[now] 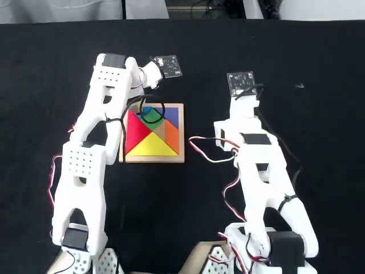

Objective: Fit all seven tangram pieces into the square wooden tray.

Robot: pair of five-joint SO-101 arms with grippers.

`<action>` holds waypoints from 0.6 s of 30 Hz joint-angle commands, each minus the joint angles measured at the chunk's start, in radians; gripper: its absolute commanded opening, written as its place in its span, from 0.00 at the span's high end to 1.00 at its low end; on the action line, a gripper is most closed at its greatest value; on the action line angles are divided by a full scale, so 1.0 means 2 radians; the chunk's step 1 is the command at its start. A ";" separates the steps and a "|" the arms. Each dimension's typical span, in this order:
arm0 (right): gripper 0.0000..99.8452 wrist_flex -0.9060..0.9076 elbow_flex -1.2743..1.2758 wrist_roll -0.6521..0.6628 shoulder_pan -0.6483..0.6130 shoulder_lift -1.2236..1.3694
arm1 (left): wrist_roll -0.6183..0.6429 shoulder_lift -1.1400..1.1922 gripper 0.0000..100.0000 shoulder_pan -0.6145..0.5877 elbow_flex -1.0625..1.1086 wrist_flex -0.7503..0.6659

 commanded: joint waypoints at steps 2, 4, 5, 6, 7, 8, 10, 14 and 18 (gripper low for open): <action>0.99 -0.008 -0.010 0.004 0.007 -0.026 | 0.001 -0.001 0.82 -0.013 -0.025 -0.008; 0.99 -0.008 -0.010 0.004 0.007 -0.026 | 0.002 -0.001 0.82 -0.018 -0.024 -0.008; 0.99 -0.008 -0.010 0.004 0.007 -0.026 | 0.004 -0.005 0.82 -0.020 -0.024 -0.003; 0.99 -0.008 -0.010 0.004 0.007 -0.026 | 0.005 -0.007 0.82 -0.022 -0.025 0.005; 0.99 -0.008 -0.010 0.004 0.007 -0.026 | 0.005 -0.012 0.82 -0.022 -0.030 0.021; 0.99 -0.008 -0.010 0.004 0.006 -0.026 | 0.008 -0.024 0.82 -0.023 -0.044 0.047; 0.99 -0.008 -0.010 0.004 0.006 -0.026 | 0.031 -0.049 0.82 -0.020 -0.083 0.114; 0.99 -0.008 -0.008 0.004 0.005 -0.026 | 0.138 -0.119 0.83 -0.016 -0.133 0.152; 0.99 -0.003 -0.006 0.003 -0.008 -0.025 | 0.303 -0.230 0.89 -0.047 -0.125 0.152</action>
